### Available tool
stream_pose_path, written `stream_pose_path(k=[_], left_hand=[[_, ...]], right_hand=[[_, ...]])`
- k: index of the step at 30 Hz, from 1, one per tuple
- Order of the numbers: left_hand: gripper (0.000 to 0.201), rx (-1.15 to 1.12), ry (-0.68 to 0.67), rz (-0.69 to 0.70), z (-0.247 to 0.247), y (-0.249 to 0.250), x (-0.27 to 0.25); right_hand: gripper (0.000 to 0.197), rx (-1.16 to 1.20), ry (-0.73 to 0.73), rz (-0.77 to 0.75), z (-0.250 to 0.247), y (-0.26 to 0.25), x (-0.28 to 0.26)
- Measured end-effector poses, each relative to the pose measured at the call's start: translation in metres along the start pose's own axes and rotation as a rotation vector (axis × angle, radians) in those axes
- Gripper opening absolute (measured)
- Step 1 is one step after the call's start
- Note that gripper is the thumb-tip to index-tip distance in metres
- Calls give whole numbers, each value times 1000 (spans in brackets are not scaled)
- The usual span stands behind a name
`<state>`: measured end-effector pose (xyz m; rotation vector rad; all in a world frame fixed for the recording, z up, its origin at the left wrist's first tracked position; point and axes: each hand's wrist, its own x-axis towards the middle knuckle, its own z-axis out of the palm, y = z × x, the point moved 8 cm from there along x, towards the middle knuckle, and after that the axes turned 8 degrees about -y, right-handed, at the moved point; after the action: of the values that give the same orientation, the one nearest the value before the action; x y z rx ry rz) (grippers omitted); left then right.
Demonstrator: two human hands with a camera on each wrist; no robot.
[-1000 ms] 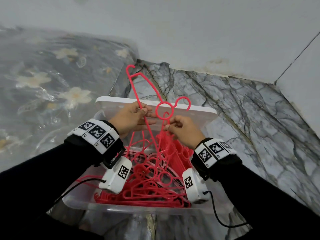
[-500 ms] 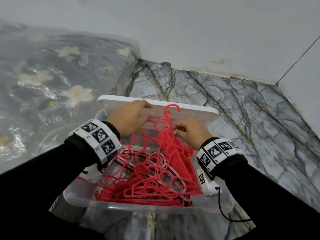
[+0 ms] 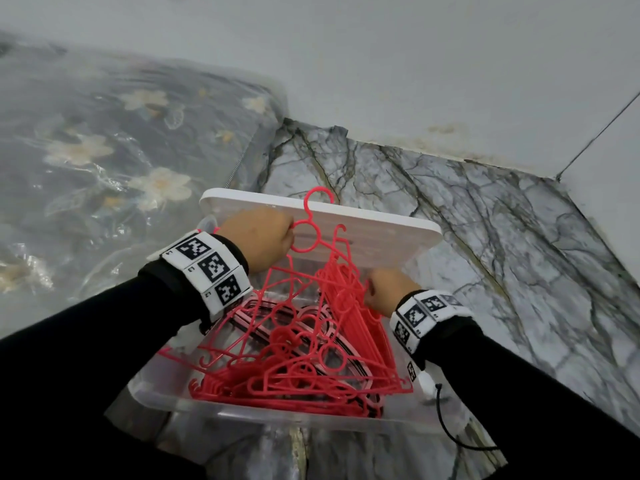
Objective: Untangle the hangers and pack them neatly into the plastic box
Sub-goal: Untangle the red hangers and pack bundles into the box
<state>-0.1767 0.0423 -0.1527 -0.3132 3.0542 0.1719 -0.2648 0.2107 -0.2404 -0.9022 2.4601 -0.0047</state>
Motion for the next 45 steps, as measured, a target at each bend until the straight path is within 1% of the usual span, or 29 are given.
stream_pose_path(k=[2,4,6,7,9,11,12,16,21,25,28,32,34,36,37,40,42,44,45], left_hand=[[30,40,-16,-16,2,-2,-1],[30,67,-33,-26,3,-3,-1],[31,43,-47,-40,3,-6,0],[30,14,-55,-47,3,-8,1],[29,-36,-66,-60,3,-12,2],[29,-56,-69,-67,3,-14,2],[29,-62,-68,-66,4,-14,3],[27,-84,-41,-49,1,-10,3],[28,-112,-20,-45,-4,-8,3],[28,-162,1,-93,-7,-12,3],[27,-216,46,-104,-13,-13,3],[27,-262,71,-103,-17,-11,1],[28,-282,83,-102,-20,-9,-2],[29,-312,95,-105,-23,-8,-4],[28,-331,104,-106,-25,-8,-5],[25,-375,145,-109,-32,-8,-10],[26,-412,170,-115,-37,-9,-13],[28,-447,197,-129,-44,-12,-16],[27,-458,215,-132,-47,-14,-18]], right_hand=[[19,-87,-81,-5,23,-4,6],[15,-165,-139,-44,42,-8,11],[3,-268,-196,-106,60,-13,14],[7,-312,-249,-121,72,-13,15],[8,-408,-355,-146,95,-12,14],[17,-467,-444,-152,112,-10,15],[19,-462,-463,-166,116,-12,16],[23,-290,-437,-180,109,-27,12],[21,-200,-514,-195,94,-32,3],[22,-156,-403,-197,58,-26,-8],[17,-169,-305,-213,25,-26,-17],[13,-151,-143,-252,-14,-32,-33],[12,-135,-88,-263,-25,-35,-41],[21,-130,-50,-273,-31,-37,-49],[23,-127,-37,-284,-33,-39,-54],[18,-66,12,-332,-44,-43,-70],[17,7,98,-355,-60,-44,-80],[11,56,214,-380,-78,-42,-89],[11,71,259,-383,-85,-41,-91]])
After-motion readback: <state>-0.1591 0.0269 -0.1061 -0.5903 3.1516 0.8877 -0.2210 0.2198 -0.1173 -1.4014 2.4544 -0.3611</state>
